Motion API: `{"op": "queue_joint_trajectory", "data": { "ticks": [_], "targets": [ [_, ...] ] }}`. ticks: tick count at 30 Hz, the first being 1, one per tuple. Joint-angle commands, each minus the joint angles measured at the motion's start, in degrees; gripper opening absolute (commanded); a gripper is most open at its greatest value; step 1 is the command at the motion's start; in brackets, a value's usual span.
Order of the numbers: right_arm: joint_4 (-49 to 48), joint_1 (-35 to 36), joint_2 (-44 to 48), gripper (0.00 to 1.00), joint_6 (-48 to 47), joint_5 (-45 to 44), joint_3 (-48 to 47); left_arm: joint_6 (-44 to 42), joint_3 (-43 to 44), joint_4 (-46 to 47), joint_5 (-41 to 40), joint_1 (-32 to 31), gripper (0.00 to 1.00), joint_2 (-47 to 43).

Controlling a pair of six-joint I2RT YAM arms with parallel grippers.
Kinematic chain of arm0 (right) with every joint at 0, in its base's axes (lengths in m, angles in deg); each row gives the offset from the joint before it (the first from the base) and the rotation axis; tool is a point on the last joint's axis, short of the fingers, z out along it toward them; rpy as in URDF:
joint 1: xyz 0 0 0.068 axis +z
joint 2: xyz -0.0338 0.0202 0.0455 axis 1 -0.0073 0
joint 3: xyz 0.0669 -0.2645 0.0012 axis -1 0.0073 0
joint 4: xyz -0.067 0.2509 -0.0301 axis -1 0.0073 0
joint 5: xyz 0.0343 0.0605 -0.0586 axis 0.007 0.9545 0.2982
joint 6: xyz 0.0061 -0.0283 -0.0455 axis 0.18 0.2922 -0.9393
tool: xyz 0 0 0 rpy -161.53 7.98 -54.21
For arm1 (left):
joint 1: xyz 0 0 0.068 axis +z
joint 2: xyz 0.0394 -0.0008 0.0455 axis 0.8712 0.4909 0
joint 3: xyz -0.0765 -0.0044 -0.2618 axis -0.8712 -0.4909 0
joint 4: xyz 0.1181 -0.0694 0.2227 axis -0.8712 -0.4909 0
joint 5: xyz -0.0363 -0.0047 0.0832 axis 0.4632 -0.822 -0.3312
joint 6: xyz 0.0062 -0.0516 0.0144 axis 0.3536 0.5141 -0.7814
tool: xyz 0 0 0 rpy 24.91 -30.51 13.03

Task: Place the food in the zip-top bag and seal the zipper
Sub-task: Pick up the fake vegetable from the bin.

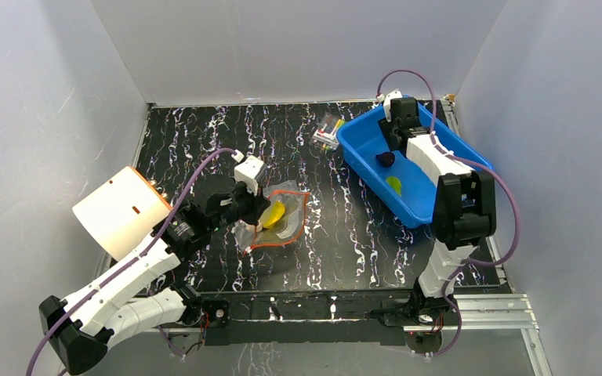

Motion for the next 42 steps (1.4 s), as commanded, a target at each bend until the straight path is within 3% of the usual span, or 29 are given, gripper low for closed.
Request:
{"op": "queue_joint_trajectory", "data": {
  "ticks": [1, 14, 19, 42],
  "targets": [
    [-8.1, -0.9, -2.9, 0.55, -6.2, 2.2, -3.2, -0.7, -0.5, 0.6, -0.4, 0.2, 0.00, -0.6],
    [-9.5, -2.8, -13.5, 0.59, -11.8, 4.3, -11.6, -0.9, -0.6, 0.3, -1.0, 0.2, 0.00, -0.4],
    [-4.9, -2.9, -17.8, 0.59, -13.7, 5.1, -16.7, -0.9, -0.7, 0.3, -1.3, 0.3, 0.00, -0.3],
    [-4.7, -4.0, -25.7, 0.61, -17.3, 10.4, -21.0, -1.0, -1.0, 0.5, -0.7, 0.2, 0.00, 0.8]
  ]
}}
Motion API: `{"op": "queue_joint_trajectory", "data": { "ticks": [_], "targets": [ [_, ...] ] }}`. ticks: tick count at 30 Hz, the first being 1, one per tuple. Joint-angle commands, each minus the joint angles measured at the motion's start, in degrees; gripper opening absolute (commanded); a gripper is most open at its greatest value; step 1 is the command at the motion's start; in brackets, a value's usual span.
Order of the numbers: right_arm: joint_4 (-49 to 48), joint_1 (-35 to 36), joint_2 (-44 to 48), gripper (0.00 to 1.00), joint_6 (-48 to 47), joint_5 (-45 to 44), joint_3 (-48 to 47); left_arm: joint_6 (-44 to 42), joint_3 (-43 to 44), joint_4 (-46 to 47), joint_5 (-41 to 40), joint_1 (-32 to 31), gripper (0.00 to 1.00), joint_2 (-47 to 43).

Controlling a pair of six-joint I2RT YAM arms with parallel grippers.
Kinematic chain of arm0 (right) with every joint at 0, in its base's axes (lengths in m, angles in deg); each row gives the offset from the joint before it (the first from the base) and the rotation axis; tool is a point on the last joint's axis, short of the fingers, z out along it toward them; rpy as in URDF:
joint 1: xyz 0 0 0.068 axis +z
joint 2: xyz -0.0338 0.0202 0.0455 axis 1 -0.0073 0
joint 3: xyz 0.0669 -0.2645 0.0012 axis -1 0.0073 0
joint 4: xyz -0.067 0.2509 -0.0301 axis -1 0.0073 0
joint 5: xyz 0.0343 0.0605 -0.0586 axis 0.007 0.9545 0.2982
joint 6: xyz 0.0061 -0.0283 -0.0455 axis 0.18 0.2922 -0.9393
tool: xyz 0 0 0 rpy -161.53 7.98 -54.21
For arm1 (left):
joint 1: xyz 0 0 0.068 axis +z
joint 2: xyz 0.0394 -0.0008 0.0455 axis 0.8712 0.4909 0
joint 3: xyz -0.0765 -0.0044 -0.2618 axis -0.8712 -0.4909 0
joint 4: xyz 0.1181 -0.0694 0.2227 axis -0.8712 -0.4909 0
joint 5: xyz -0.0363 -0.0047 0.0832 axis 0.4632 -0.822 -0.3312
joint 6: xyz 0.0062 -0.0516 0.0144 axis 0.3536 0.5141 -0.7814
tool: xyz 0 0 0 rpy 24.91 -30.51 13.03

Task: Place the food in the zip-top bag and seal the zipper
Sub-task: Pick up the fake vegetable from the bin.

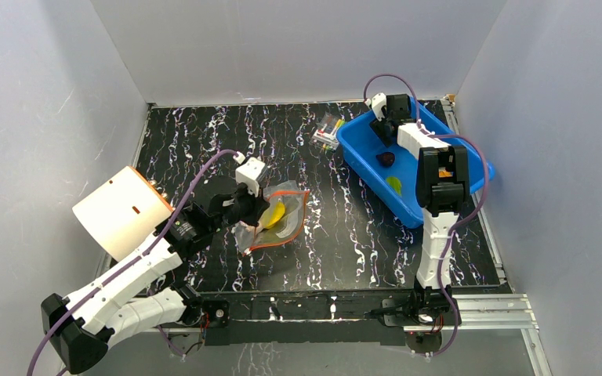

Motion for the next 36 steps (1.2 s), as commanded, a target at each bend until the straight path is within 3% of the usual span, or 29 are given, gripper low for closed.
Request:
{"op": "queue_joint_trajectory", "data": {
  "ticks": [1, 10, 15, 21, 36],
  "targets": [
    [-1.4, -0.4, -0.9, 0.61, -0.8, 1.6, -2.4, -0.7, 0.0, 0.3, 0.4, 0.3, 0.00, 0.1],
    [-1.0, -0.6, -1.7, 0.57, -1.5, -0.2, -2.2, -0.6, -0.3, 0.7, 0.5, 0.2, 0.00, -1.4],
    [0.5, -0.5, -2.1, 0.44, -1.6, 0.1, -1.7, -0.6, -0.2, 0.7, 0.7, 0.3, 0.00, -1.0],
    [1.7, -0.5, -0.6, 0.39, -0.3, -0.9, -1.4, -0.5, -0.7, 1.0, 0.6, 0.2, 0.00, -1.6],
    [1.8, 0.3, 14.9, 0.28, 10.7, -0.7, 6.8, -0.2, -0.5, 0.9, -0.5, 0.2, 0.00, -0.2]
  ]
}}
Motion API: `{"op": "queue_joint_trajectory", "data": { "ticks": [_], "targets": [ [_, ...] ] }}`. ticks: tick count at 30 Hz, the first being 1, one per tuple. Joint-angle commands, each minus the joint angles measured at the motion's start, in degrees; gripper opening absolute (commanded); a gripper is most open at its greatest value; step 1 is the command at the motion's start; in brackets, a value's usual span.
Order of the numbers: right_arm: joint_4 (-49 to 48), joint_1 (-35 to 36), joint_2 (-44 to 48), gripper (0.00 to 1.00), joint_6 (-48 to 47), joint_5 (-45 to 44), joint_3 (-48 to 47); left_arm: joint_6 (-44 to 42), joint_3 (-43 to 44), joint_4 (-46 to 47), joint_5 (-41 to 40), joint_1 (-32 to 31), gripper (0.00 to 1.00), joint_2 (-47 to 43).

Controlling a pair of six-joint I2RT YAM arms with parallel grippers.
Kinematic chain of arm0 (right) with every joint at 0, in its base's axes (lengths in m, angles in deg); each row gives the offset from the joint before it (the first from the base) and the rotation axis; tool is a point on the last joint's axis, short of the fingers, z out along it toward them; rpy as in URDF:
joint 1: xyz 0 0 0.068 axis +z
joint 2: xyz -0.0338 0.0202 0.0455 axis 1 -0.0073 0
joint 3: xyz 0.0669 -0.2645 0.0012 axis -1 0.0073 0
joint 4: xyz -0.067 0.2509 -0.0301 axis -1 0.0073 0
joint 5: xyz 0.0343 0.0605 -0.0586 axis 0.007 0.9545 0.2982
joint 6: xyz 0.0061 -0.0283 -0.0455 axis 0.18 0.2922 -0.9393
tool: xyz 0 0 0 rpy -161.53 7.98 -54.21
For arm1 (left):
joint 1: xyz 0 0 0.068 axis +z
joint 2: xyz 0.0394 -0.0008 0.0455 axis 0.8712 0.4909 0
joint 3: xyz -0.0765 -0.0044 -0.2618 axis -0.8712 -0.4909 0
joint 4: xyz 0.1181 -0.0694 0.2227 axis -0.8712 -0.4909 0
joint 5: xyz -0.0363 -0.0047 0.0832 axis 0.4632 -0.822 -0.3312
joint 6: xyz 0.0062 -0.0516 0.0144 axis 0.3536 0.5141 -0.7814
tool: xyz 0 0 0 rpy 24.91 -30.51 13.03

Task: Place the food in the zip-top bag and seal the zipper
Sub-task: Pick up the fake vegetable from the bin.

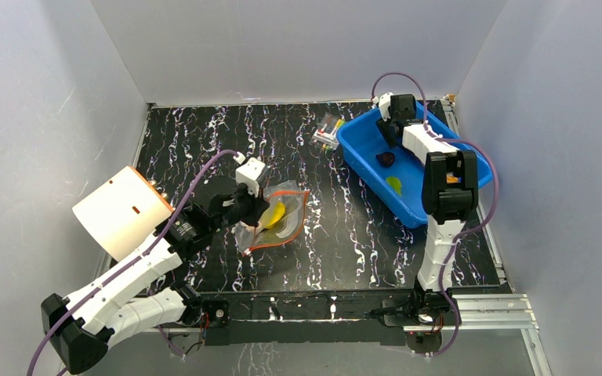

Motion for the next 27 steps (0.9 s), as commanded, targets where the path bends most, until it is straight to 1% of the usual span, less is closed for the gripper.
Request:
{"op": "queue_joint_trajectory", "data": {
  "ticks": [1, 4, 7, 10, 17, 20, 24, 27],
  "targets": [
    [-2.1, 0.6, 9.0, 0.27, 3.2, 0.6, 2.2, 0.2, -0.3, 1.0, -0.6, 0.3, 0.00, 0.1],
    [-2.8, 0.8, 13.4, 0.26, 3.8, 1.7, 5.0, 1.2, -0.1, 1.2, -0.1, 0.2, 0.00, 0.8],
    [-4.0, 1.0, 17.9, 0.26, 4.0, 0.9, 8.0, 1.6, 0.4, 1.2, 0.2, 0.2, 0.00, 1.1],
    [-3.6, 1.4, 23.4, 0.25, 4.4, 1.5, 9.3, 2.5, 1.5, 0.8, -1.0, 0.2, 0.00, 1.3],
    [-3.0, 2.1, 33.4, 0.25, 7.3, 6.5, 11.7, 2.3, 6.5, -3.0, -1.8, 0.3, 0.00, 4.6],
    [-2.8, 2.8, 37.0, 0.25, 8.9, 10.3, 12.5, 2.5, 8.1, -4.3, -2.6, 0.2, 0.00, 5.2],
    [-2.2, 5.2, 41.9, 0.26, 10.2, 19.0, 14.0, 3.4, 9.5, -4.5, -2.4, 0.2, 0.00, 4.9],
    [-2.8, 7.3, 45.8, 0.25, 10.7, 23.8, 15.4, 3.9, 10.6, -5.0, -2.4, 0.2, 0.00, 4.9]
  ]
}}
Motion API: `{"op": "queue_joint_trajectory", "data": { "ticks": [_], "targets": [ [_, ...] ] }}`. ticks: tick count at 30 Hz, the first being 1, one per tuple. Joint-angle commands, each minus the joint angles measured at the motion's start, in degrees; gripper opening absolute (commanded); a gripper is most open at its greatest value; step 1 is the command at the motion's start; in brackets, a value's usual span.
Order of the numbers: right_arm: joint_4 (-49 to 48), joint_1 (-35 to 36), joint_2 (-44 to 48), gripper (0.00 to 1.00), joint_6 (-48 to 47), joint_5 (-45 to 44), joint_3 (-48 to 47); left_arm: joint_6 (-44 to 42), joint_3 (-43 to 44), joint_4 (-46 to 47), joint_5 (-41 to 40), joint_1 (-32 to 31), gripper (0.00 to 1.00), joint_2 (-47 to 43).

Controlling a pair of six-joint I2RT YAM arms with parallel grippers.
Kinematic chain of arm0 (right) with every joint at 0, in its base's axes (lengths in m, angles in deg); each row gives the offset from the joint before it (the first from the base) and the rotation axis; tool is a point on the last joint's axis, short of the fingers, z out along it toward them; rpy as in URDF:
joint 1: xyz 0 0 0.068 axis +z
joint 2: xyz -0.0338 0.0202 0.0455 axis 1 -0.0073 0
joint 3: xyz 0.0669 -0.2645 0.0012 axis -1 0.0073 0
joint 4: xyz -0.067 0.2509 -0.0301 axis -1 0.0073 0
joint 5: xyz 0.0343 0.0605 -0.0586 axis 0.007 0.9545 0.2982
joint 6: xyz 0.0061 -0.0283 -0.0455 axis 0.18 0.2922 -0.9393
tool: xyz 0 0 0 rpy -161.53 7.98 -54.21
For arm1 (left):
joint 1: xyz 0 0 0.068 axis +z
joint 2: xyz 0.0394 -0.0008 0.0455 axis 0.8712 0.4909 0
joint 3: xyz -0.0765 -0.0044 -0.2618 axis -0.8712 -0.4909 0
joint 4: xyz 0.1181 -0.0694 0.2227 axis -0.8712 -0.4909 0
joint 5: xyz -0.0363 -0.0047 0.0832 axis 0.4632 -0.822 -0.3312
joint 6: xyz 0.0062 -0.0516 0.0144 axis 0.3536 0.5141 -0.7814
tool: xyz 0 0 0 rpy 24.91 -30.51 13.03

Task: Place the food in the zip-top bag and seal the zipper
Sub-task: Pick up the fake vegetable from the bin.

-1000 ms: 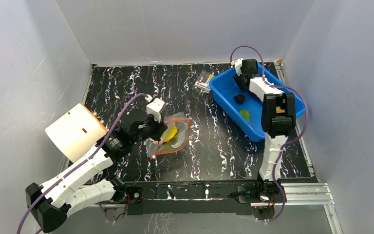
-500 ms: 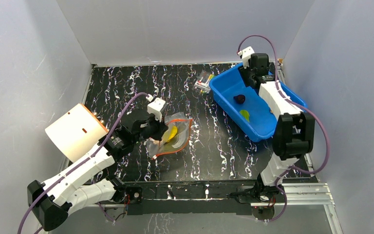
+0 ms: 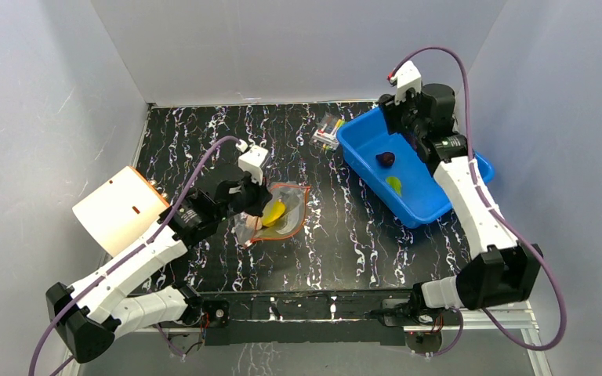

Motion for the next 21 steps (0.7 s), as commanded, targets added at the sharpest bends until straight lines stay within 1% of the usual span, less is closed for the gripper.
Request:
{"op": "queue_joint_trajectory", "data": {
  "ticks": [1, 3, 7, 10, 14, 21],
  "targets": [
    [-3.1, 3.4, 6.7, 0.24, 2.6, 10.5, 2.3, 1.1, 3.6, -1.5, -0.8, 0.3, 0.00, -0.7],
    [-4.7, 4.1, 9.2, 0.24, 3.8, 12.9, 4.0, 1.3, 4.0, -1.9, -1.2, 0.2, 0.00, -0.7],
    [-6.5, 4.9, 12.9, 0.24, 5.7, 21.3, 7.6, 1.3, 4.7, -2.6, -1.6, 0.2, 0.00, -0.2],
    [-5.5, 7.3, 13.8, 0.24, 4.0, 27.4, 9.1, 1.7, 6.0, -3.2, -0.4, 0.2, 0.00, 0.4],
    [-4.8, 11.1, 14.7, 0.24, 3.5, 29.5, 9.0, 2.7, 6.4, -2.5, 0.1, 0.2, 0.00, 0.5],
    [-10.4, 15.6, 17.2, 0.22, 7.1, 39.9, 10.0, 5.6, 7.4, -2.9, 1.9, 0.2, 0.00, 0.1]
  ]
}}
